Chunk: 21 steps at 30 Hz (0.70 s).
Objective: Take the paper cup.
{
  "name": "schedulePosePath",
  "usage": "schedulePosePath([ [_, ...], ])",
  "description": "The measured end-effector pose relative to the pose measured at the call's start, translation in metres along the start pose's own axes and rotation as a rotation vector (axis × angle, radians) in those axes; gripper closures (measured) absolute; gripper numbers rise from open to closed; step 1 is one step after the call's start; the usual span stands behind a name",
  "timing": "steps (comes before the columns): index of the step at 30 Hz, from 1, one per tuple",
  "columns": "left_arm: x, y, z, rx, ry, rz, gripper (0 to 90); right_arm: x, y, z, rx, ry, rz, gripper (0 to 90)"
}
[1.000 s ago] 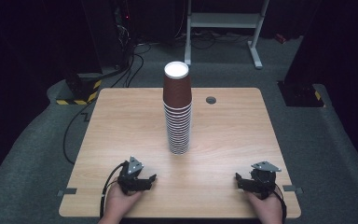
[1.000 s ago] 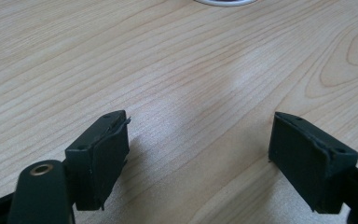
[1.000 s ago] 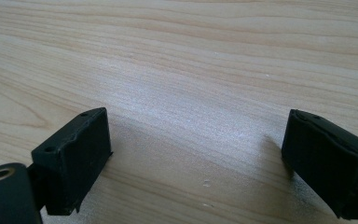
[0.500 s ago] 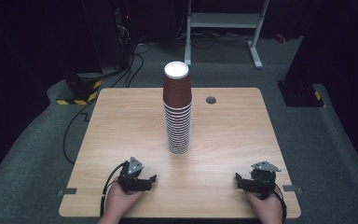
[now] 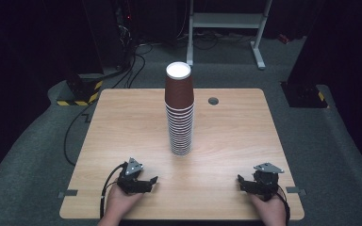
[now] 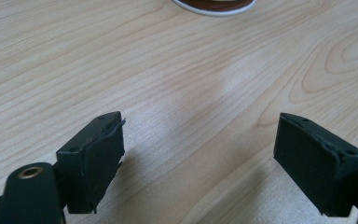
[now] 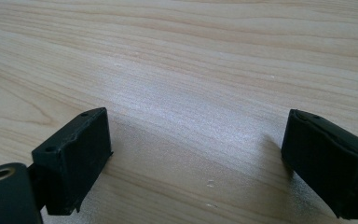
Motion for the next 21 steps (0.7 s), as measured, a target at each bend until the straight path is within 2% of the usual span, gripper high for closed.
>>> schedulePosePath([
  [7,0.002,0.004,0.003,0.034,-0.022,-0.031,17.2,-0.001,0.000,0.000,0.004,0.005,-0.003,7.8],
  [9,0.005,0.007,0.003,0.034,-0.015,-0.044,16.9,-0.001,0.001,0.000,0.009,0.007,-0.002,7.8],
  [12,0.010,0.013,0.003,0.065,-0.037,-0.064,16.9,-0.001,0.001,0.000,0.009,0.008,-0.002,7.8],
  [18,0.015,0.023,-0.002,0.049,-0.021,-0.075,14.5,-0.001,0.001,0.001,0.010,0.011,-0.002,8.1],
  [21,0.020,0.032,-0.004,0.039,-0.008,-0.097,12.4,-0.001,0.001,0.001,0.011,0.013,-0.001,8.0],
])
Point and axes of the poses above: each handheld gripper's, and its own axes: x roughly backward along the jaws, y roughly out of its top, z roughly to its left, the point moved 7 cm from there along -x, roughly forward along the jaws, and after that the axes turned 7 degrees about y, right-handed, at the moved point
